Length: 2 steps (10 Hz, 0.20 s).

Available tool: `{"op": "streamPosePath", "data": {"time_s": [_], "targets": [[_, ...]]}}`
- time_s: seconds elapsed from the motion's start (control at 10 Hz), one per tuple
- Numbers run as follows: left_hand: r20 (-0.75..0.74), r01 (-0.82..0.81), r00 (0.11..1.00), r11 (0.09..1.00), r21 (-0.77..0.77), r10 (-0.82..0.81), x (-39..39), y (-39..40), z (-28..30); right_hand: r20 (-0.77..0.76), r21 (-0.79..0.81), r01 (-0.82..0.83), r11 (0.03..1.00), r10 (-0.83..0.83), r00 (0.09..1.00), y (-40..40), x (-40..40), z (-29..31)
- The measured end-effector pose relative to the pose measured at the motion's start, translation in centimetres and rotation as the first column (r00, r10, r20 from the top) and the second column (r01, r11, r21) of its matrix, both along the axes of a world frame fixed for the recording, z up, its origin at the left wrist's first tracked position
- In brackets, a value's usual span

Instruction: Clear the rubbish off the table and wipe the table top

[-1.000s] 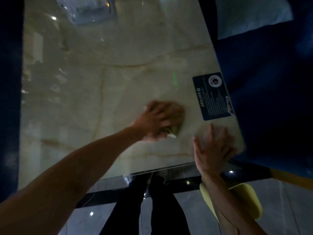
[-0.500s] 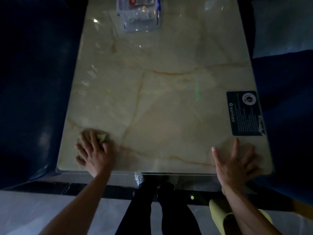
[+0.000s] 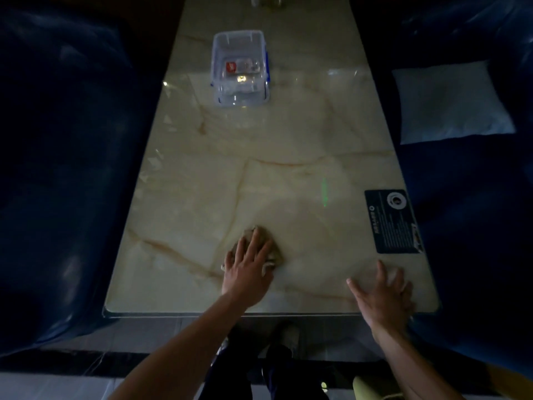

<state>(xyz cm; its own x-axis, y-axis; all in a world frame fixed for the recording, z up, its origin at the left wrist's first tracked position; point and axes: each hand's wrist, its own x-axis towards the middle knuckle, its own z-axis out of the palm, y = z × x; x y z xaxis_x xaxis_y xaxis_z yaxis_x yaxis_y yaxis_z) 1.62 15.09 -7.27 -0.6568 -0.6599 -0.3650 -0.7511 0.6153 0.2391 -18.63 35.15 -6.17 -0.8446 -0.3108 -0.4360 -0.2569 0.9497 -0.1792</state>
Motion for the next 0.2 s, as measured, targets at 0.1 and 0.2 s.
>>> {"op": "streamPosePath", "data": {"time_s": [0.1, 0.2], "targets": [[0.013, 0.080, 0.997, 0.997, 0.011, -0.080, 1.6, -0.1, 1.0, -0.003, -0.013, -0.060, 0.998, 0.060, 0.998, -0.1, 1.0, 0.8], [0.007, 0.168, 0.985, 0.973, 0.157, -0.171, 4.3, 1.4, 2.6, -0.021, -0.056, -0.221, 0.974, 0.220, 0.975, -0.1, 3.2, 1.7]]}}
